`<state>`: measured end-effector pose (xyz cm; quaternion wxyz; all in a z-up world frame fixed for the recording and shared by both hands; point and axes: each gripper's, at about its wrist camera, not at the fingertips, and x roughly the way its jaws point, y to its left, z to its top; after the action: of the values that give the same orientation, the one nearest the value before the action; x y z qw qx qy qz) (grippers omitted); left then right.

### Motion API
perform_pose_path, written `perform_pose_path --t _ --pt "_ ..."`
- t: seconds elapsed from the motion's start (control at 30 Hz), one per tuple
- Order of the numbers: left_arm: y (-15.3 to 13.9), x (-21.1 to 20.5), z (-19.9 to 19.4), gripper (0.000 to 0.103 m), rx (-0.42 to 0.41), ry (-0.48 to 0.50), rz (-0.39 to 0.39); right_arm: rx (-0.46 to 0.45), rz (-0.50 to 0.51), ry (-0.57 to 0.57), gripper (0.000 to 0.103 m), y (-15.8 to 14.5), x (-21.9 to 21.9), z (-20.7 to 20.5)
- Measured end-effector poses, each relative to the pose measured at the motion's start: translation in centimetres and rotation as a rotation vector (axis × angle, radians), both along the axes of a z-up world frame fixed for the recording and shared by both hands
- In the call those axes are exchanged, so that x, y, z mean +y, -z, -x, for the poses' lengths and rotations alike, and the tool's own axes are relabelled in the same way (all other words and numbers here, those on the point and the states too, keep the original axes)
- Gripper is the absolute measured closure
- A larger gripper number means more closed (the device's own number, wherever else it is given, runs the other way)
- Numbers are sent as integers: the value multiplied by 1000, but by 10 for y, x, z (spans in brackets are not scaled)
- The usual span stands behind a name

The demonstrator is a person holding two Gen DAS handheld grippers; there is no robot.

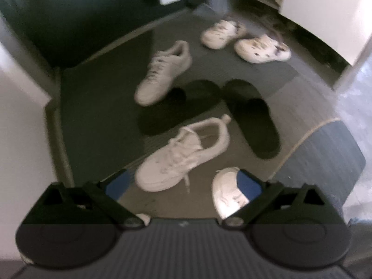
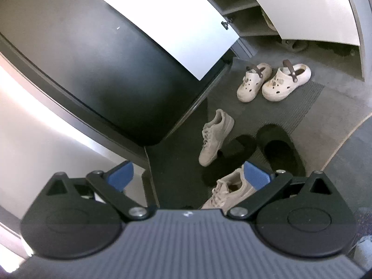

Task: Organize scattered shoes
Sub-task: 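Lift the sneaker with the left gripper, carry it, set down, open, then move the right gripper down to a white sneaker on the mat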

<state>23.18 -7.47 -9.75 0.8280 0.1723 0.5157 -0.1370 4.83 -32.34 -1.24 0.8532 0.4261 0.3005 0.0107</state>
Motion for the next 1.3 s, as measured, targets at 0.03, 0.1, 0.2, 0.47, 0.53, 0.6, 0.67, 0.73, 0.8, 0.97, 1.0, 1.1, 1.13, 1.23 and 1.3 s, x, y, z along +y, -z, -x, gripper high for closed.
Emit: perform_pose_path --t 0.03,0.1,0.2,0.47,0.53,0.6,0.67,0.73,0.8,0.97,1.0,1.1,1.13,1.23,1.3 --pt "-12 4 3 3 -18 -13 9 4 -11 -17 0 1 1 -1" --pt "-42 13 9 1 -65 -48 49 7 5 -52 0 0 7 0" --pt "-79 25 23 0 -111 -93 135 -18 119 -122 0 -5 26 5" --pt "-129 60 65 0 -185 -215 301 -75 306 -333 0 -8 67 16" --pt "-127 66 70 0 -161 -236 323 -64 299 -380 0 -6 73 14" --pt "-125 74 70 0 -126 -257 349 -45 300 -400 0 -3 78 12" --pt "-124 80 72 0 -115 -269 362 -14 322 -441 0 1 85 9" --pt "-124 85 71 0 -121 -271 365 9 360 -481 0 4 94 6" --pt "-121 89 71 0 -127 -265 363 14 415 -513 0 6 102 5" --pt "-119 99 68 0 -142 -296 356 0 622 -704 0 13 134 -11" --pt "-120 102 68 0 -148 -316 361 0 652 -738 0 15 139 -15" --pt "-127 112 69 0 -181 -370 383 -25 792 -899 0 24 159 -38" --pt "-132 116 73 0 -210 -388 382 -45 831 -941 0 27 164 -45" --pt "-139 121 79 0 -253 -410 368 -90 962 -1116 0 50 182 -69" --pt "-142 126 83 0 -262 -409 375 -88 1029 -1297 0 77 195 -86"
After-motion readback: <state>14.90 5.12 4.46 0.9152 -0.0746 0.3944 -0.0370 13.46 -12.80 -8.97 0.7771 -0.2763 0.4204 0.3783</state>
